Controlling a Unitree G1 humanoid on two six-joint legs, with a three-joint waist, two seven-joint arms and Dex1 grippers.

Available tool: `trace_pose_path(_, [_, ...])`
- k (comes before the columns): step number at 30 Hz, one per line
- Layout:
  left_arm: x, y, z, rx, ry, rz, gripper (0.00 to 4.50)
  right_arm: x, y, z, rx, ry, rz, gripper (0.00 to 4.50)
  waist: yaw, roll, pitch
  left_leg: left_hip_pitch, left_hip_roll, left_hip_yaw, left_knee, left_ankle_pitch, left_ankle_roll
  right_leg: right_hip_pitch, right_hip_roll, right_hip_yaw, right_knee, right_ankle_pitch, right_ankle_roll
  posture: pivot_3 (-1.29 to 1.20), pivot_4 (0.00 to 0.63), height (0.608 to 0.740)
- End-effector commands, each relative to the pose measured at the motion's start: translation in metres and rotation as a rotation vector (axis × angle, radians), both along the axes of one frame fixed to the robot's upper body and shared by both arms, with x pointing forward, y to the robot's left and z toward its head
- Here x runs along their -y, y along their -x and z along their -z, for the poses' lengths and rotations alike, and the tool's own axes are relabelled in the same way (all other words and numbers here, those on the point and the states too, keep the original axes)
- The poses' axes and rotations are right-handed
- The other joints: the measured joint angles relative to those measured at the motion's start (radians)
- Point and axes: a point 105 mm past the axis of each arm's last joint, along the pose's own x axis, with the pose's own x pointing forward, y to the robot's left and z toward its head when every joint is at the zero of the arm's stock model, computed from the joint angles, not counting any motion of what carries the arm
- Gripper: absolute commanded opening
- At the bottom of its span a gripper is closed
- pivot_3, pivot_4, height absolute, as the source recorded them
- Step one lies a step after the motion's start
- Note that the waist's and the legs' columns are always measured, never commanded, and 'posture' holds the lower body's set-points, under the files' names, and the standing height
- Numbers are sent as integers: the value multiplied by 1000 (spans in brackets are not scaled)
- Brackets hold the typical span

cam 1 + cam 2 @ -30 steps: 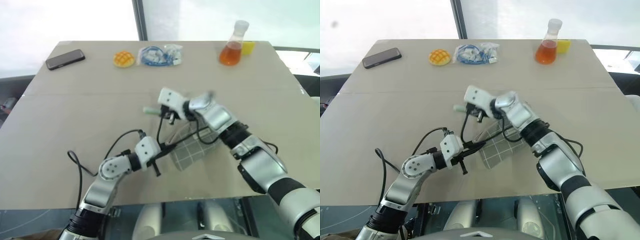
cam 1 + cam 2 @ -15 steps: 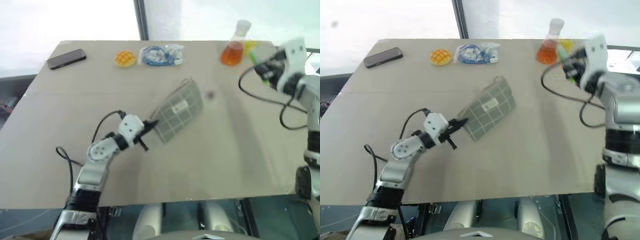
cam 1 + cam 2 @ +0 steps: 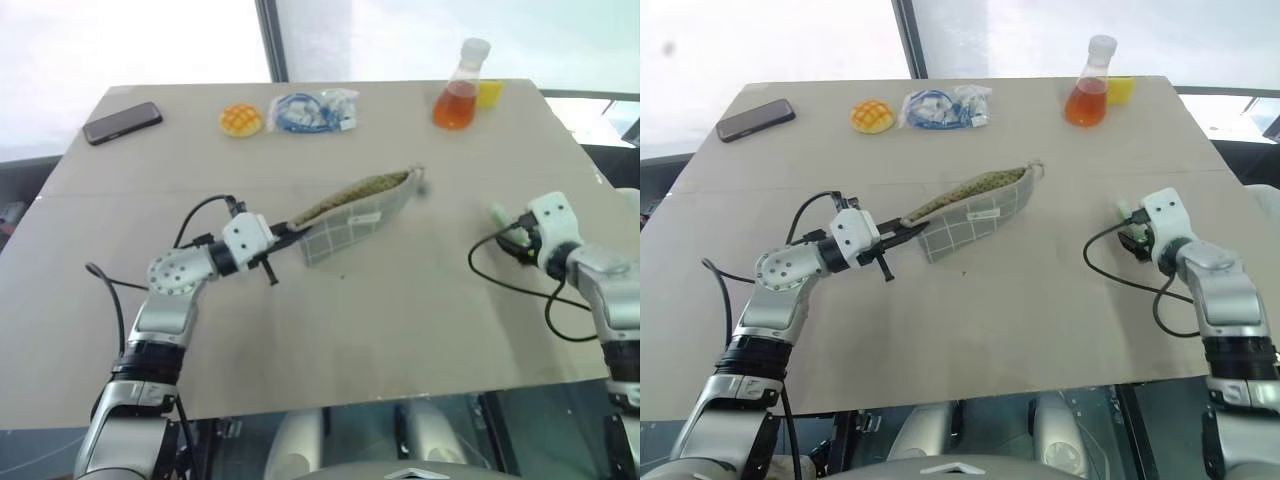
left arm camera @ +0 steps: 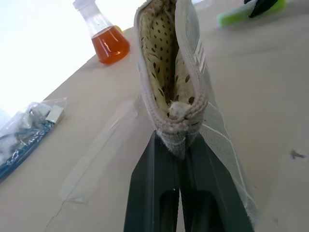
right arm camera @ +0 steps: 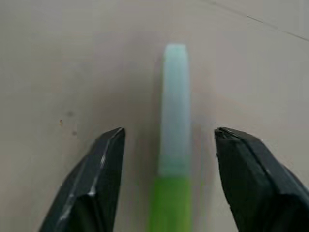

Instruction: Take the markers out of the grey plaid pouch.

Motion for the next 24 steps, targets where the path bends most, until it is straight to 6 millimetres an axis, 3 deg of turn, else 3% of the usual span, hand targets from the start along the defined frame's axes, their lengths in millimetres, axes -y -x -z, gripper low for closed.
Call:
trace_pose_path(1, [-3, 1, -5, 31, -18, 32, 0, -27, 24, -61, 165, -16, -165, 2751, 1, 0, 0, 0, 0, 0, 0, 0, 0, 0, 0, 0, 0, 0, 0, 0, 150, 740])
trace_pose_path(2, [-4, 1, -4, 30, -17, 35, 0, -35, 31, -69, 177, -34, -199, 2751, 1, 0, 0, 0, 0, 0, 0, 0, 0, 0, 0, 0, 0, 0, 0, 0, 150, 740])
trace_pose_path(4, [-5, 3, 0, 22, -26, 49, 0, -49, 42, -84, 204, -69, -242, 2220, -3, 0, 0, 0, 1, 0, 0, 0, 0, 0, 0, 0, 0, 0, 0, 0, 150, 740])
trace_pose_path(9, [-3, 7, 9, 15, -36, 77, 0, -115, 57, -111, 243, -152, -452, 16, -7, -2, -1, 2, 2, 0, 2, 0, 0, 1, 1, -1, 1, 0, 0, 0, 150, 740])
trace_pose_path(16, [3, 10, 11, 24, -39, 109, 0, -174, 37, -104, 203, -182, -552, 16, 0, -4, -2, 0, 1, 0, 3, 0, 0, 1, 0, -1, 1, 0, -1, 0, 150, 740])
trace_pose_path(18, [4, 12, 11, 28, -34, 111, 0, -189, 35, -92, 166, -154, -593, 16, 1, -4, -2, 0, 1, 0, 2, 0, 0, 0, 0, -1, 1, 0, -1, 0, 150, 740])
trace_pose_path(24, [8, 17, 12, 34, -25, 119, 0, -201, 30, -69, 97, -93, -647, 16, -2, -4, -2, 0, 1, -1, 2, 0, 0, 0, 0, -1, 2, 0, 0, 0, 150, 740])
